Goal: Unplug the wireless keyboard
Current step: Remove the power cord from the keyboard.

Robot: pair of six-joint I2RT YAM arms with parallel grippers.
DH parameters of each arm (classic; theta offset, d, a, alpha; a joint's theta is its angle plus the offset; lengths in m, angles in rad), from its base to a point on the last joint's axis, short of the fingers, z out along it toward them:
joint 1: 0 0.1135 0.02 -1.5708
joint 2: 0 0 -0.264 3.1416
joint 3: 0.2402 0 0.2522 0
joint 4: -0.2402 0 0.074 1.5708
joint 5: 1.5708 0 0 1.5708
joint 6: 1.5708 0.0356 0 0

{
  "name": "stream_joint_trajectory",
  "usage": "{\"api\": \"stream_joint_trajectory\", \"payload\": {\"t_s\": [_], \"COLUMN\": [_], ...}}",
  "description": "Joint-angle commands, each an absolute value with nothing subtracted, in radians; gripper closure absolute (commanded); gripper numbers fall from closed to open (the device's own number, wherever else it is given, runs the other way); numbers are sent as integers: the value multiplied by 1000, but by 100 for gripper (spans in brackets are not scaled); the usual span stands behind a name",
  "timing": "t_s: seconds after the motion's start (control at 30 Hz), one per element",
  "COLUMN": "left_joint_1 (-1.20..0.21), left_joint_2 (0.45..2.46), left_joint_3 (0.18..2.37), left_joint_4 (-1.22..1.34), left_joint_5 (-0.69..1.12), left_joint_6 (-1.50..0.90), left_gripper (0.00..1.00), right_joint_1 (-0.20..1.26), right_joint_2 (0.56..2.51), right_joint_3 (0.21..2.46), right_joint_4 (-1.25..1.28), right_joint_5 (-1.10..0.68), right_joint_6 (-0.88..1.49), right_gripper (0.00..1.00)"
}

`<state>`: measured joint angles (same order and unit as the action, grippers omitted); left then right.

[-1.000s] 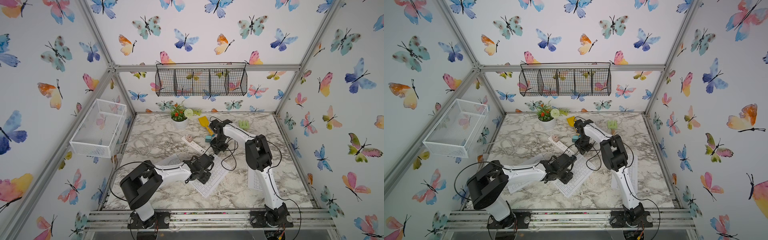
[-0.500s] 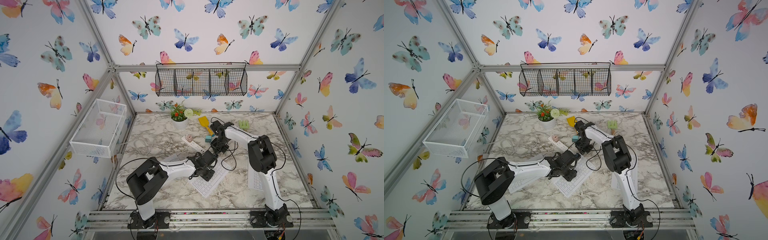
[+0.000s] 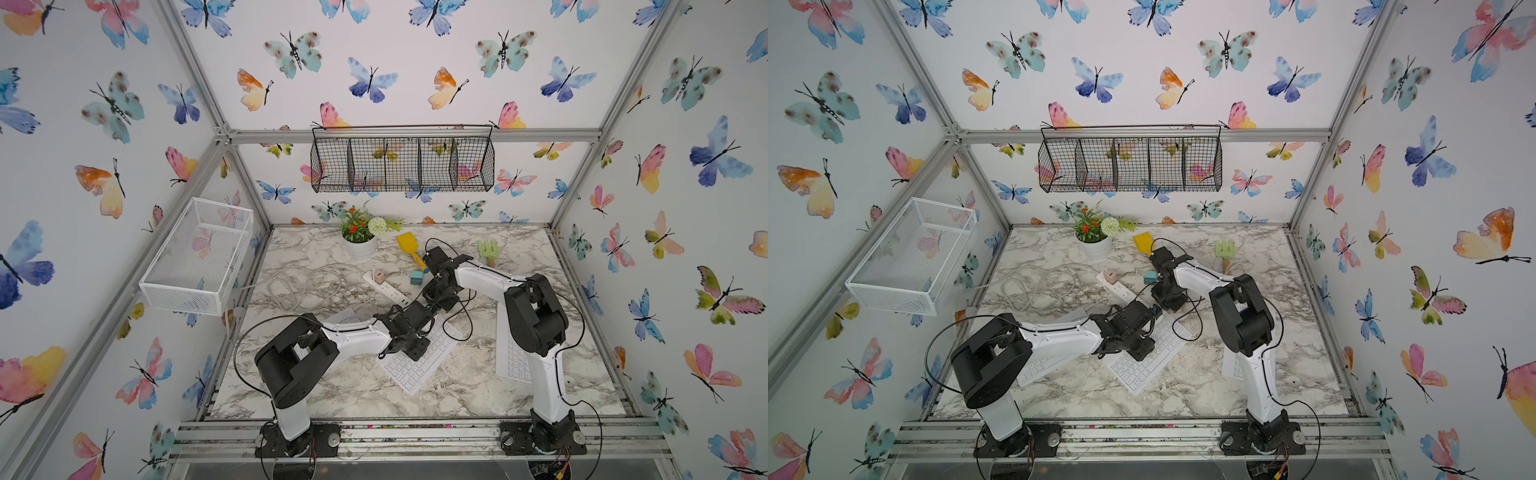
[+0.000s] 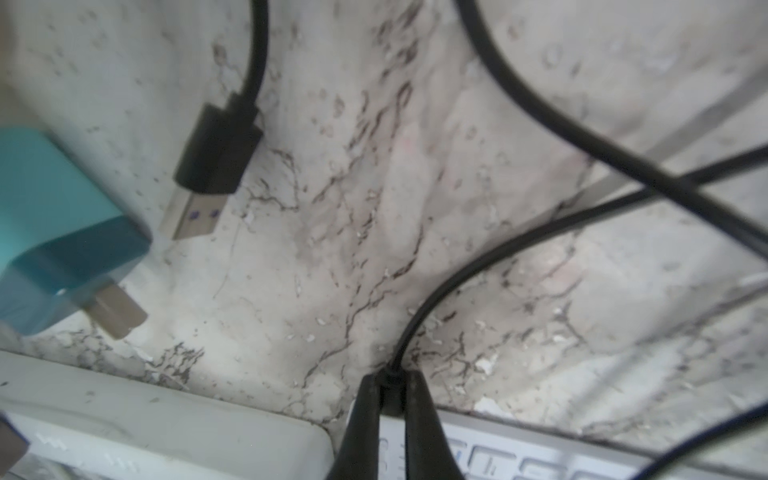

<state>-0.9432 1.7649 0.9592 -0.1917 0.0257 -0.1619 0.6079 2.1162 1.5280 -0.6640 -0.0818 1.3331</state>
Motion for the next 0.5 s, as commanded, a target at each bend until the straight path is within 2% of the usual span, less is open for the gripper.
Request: {"api": "stream_joint_trajectory", "payload": {"t_s": [0.0, 0.13, 0.27, 0.47], "left_joint_1": [-932, -928, -925, -923], "left_joint_2": [1846, 1843, 1843, 1847], "left_joint_3": [866, 840, 816, 814], "left_joint_4": [-285, -281, -272, -273], "left_joint_5": [86, 96, 103, 107], "left_joint_6": [-216, -227, -235, -238], "left_gripper": [51, 52, 52, 52], "right_joint_1": [620, 596, 592, 593], "right_joint_2": [2190, 2281, 2335, 2322], "right_joint_3": [1432, 1637, 1770, 1710], "right_joint_4": [-538, -742, -786, -744], "right_joint_5": [-107, -58, 23, 1], "right_joint_6": [1431, 1288, 1125, 1128], "right_gripper": [98, 98, 98, 98]}}
